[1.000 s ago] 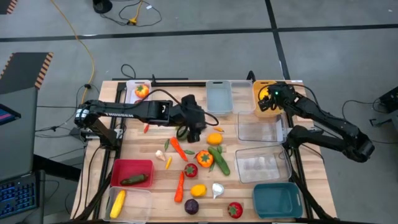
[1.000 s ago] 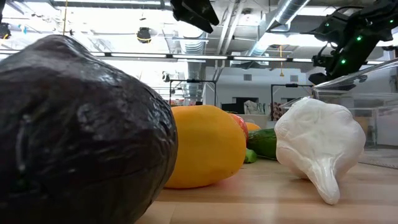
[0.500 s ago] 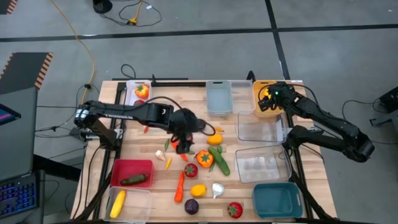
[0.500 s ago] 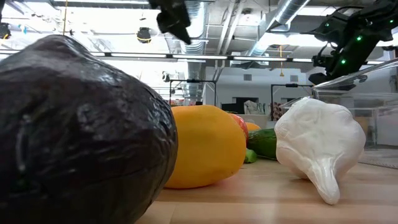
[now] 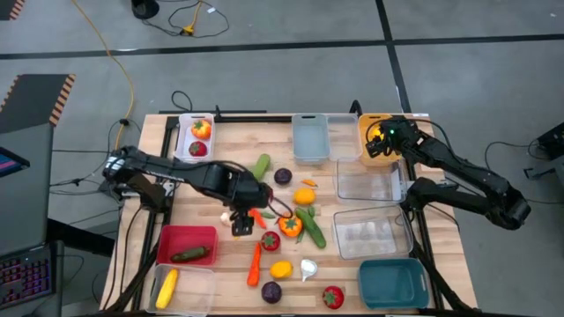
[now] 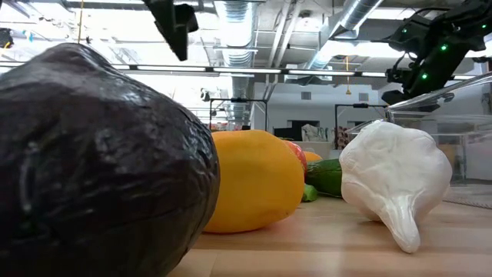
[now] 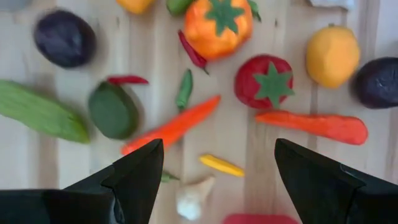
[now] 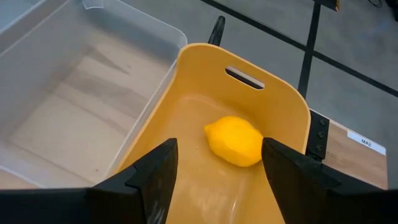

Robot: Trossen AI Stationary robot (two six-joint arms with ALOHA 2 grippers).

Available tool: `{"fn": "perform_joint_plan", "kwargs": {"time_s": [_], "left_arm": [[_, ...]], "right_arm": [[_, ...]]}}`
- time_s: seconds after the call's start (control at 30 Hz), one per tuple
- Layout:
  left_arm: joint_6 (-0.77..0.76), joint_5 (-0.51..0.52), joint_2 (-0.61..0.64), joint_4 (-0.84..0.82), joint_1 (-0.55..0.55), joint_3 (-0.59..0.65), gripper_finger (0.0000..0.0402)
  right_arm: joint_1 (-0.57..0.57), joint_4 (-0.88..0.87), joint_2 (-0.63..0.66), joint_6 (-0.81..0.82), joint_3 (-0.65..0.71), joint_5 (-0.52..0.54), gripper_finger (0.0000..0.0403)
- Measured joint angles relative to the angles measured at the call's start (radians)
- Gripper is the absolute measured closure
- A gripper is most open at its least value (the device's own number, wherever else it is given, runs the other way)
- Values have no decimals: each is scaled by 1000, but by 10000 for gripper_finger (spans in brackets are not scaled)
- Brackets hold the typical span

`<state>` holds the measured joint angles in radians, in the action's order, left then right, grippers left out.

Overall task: Sort produce into baskets
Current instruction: Put the small corn into the bottom white transparent bin

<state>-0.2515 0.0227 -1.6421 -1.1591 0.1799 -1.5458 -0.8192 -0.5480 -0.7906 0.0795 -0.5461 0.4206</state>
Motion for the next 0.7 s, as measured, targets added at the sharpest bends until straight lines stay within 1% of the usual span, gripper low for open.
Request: {"fn": "perform_joint_plan", "kwargs": {"time_s": [0.2, 0.33, 0.6, 0.7], "left_arm": [[-128, 13, 0, 14, 64, 110, 110], [-178, 36, -1, 90, 83, 210, 110], [-235, 42, 0, 258, 84, 386, 110], [-254, 43, 0, 311, 84, 444, 117]], "right_arm": [[0, 0, 0, 0, 0, 0, 142], [0, 0, 0, 0, 0, 0, 142], [0, 0, 0, 0, 0, -1, 142], [0, 0, 0, 0, 0, -2, 142]]}}
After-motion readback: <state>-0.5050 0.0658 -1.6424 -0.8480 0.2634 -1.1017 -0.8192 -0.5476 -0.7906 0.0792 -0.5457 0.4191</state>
